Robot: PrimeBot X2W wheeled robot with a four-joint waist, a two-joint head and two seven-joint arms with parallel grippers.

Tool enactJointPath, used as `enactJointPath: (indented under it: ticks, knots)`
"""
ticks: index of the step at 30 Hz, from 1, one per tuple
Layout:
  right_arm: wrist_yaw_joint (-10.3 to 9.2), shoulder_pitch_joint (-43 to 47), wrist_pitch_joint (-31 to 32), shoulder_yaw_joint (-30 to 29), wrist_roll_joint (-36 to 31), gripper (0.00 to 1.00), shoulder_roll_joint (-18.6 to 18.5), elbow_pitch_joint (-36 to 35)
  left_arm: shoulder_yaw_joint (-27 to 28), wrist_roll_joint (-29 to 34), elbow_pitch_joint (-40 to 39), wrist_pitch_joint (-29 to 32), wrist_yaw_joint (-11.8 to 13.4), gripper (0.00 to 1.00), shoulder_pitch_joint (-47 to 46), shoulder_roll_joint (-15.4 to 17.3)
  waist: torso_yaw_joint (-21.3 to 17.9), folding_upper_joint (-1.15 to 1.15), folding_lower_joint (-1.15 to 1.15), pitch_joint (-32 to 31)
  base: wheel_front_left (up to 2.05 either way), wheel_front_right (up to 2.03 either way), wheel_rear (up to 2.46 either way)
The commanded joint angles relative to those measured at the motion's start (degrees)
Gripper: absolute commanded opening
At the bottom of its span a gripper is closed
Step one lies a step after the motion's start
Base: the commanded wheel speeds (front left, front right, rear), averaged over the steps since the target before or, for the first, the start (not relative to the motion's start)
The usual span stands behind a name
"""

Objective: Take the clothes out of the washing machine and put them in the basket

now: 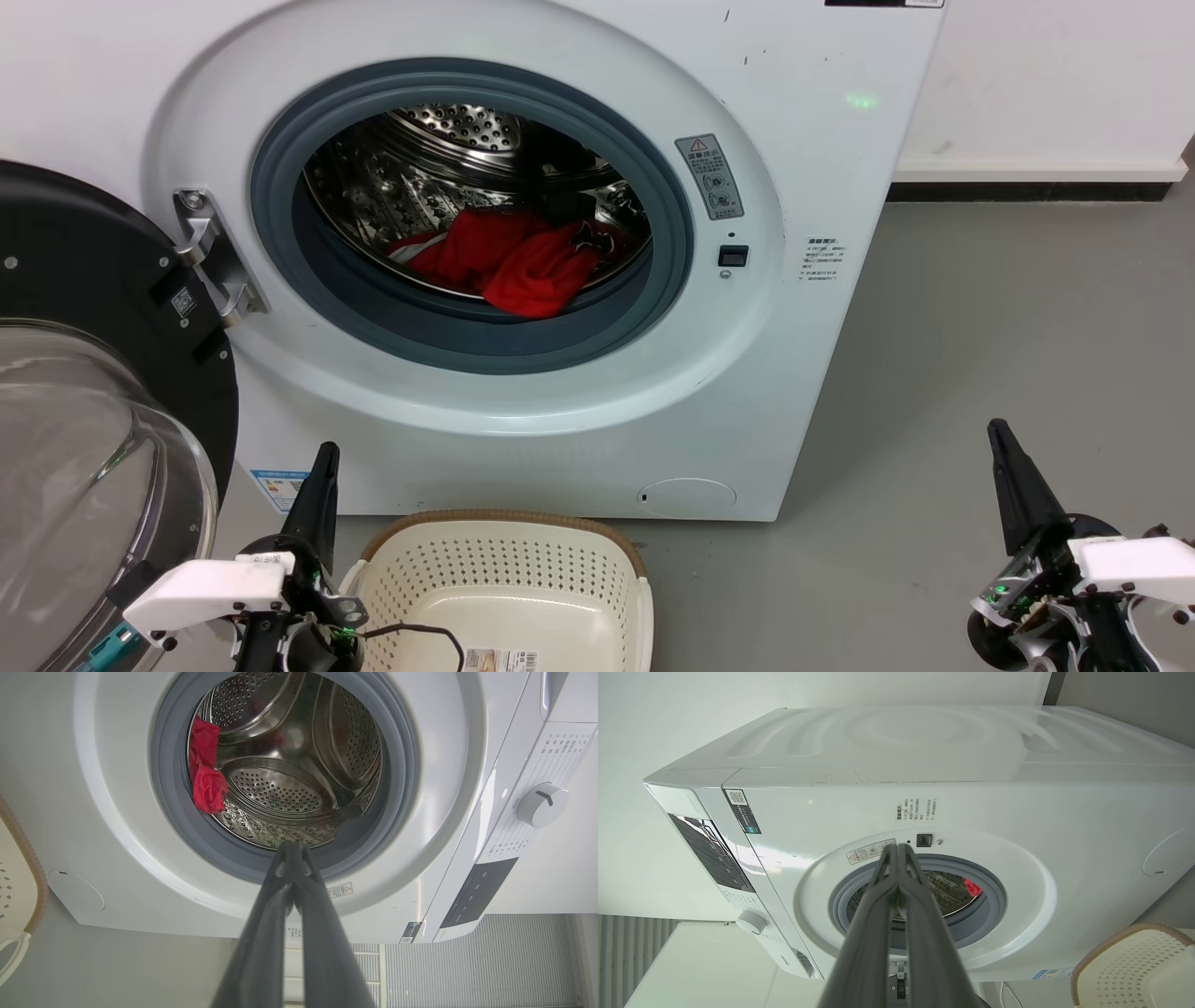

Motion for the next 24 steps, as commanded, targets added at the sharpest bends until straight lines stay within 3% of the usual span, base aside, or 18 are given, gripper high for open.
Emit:
enactJointPath:
  ticks: [1, 4, 5, 16, 24]
  knots:
    - [0.0, -0.7, 0.0, 0.0, -0.3, 0.0, 0.2, 0.1, 0.0, -0.1, -0.1, 0.1, -0.1, 0.0, -0.3, 0.0, 0.0, 0.0, 0.0, 0.0, 0.0, 0.0, 0.0]
    - [0.0, -0.7, 0.0, 0.0, -0.3, 0.0, 0.2, 0.1, 0.0, -0.1, -0.1, 0.1, -0.1, 0.0, -0.3, 0.0, 0.0, 0.0, 0.0, 0.0, 0.0, 0.0, 0.0]
    - [0.0, 0.0, 0.0, 0.0, 0.0, 1.0, 0.0, 0.0, 0.0, 0.0, 0.0, 0.0, 0.0, 1.0, 0.0, 0.0, 0.0, 0.0, 0.0, 0.0, 0.0, 0.0, 0.0]
    - [0.0, 1.1, -2.8, 1.0, -2.0, 1.0, 0.0, -1.7, -2.8, 2.3, -0.5, -2.8, 0.0, 1.0, -0.8, -0.1, 0.0, 0.0, 0.0, 0.1, 0.0, 0.0, 0.0]
    - [0.0, 1.6, -4.9, 1.5, -8.4, 1.0, 0.0, -3.8, -3.6, 9.6, -2.2, -4.9, 0.0, 1.0, -1.6, 0.0, 0.3, 0.0, 0.0, 0.1, 0.0, 0.0, 0.0]
